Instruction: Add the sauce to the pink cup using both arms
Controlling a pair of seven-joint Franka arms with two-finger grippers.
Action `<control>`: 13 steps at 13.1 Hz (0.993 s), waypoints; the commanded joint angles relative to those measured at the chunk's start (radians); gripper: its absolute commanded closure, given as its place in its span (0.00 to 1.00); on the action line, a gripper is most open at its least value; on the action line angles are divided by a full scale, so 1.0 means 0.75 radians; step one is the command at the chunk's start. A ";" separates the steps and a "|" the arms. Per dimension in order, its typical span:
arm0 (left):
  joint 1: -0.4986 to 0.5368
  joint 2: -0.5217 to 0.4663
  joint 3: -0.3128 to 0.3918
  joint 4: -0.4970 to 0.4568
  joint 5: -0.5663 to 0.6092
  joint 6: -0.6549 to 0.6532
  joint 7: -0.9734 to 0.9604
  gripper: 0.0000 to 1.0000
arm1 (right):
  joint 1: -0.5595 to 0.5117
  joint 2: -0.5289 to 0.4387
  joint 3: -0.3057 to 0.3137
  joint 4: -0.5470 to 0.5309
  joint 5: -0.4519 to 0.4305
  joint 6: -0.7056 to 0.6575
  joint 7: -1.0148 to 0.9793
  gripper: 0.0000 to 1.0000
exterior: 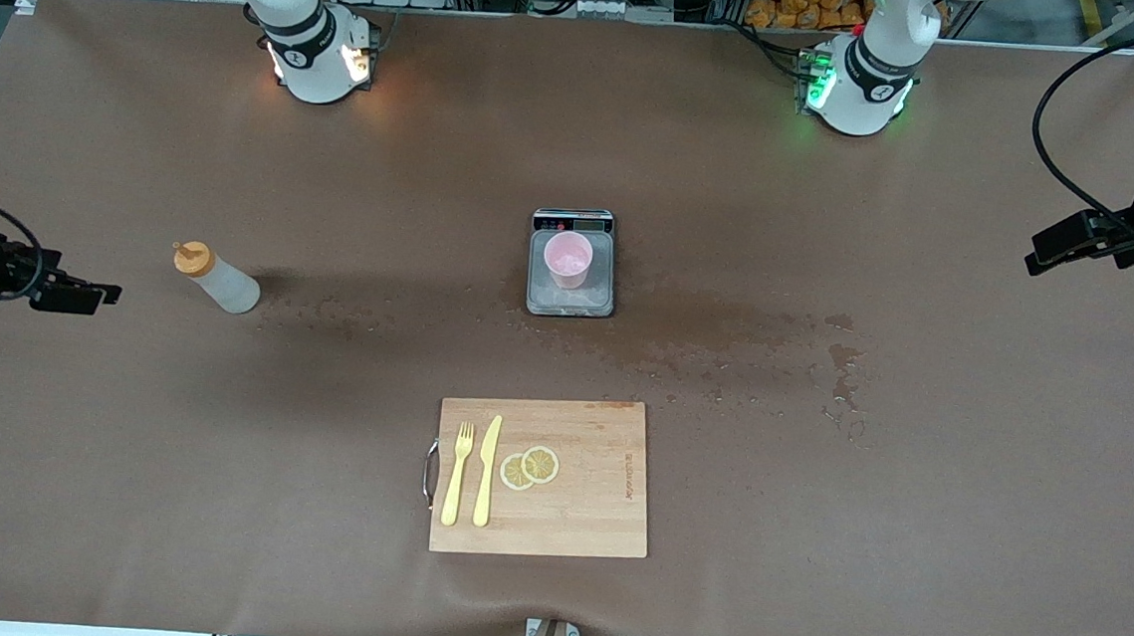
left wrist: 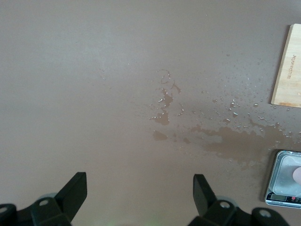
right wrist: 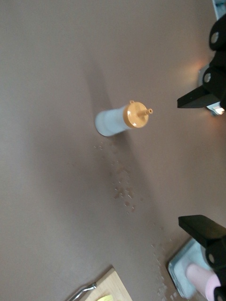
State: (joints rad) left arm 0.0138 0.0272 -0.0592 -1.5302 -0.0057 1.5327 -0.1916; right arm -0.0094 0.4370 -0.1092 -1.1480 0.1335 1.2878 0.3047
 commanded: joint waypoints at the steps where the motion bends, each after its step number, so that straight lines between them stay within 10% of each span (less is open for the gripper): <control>1: 0.006 -0.008 -0.001 -0.011 -0.003 0.012 0.030 0.00 | 0.096 -0.281 -0.004 -0.330 -0.108 0.148 -0.038 0.00; 8: 0.006 -0.006 -0.001 -0.011 -0.003 0.016 0.028 0.00 | 0.043 -0.603 -0.010 -0.653 -0.113 0.338 -0.326 0.00; 13: 0.004 -0.028 -0.007 -0.015 -0.001 0.016 0.028 0.00 | -0.008 -0.610 -0.014 -0.625 -0.115 0.334 -0.345 0.00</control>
State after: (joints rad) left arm 0.0138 0.0282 -0.0598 -1.5327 -0.0057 1.5388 -0.1916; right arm 0.0043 -0.0219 -0.1290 -1.5933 0.0646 1.5045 0.0547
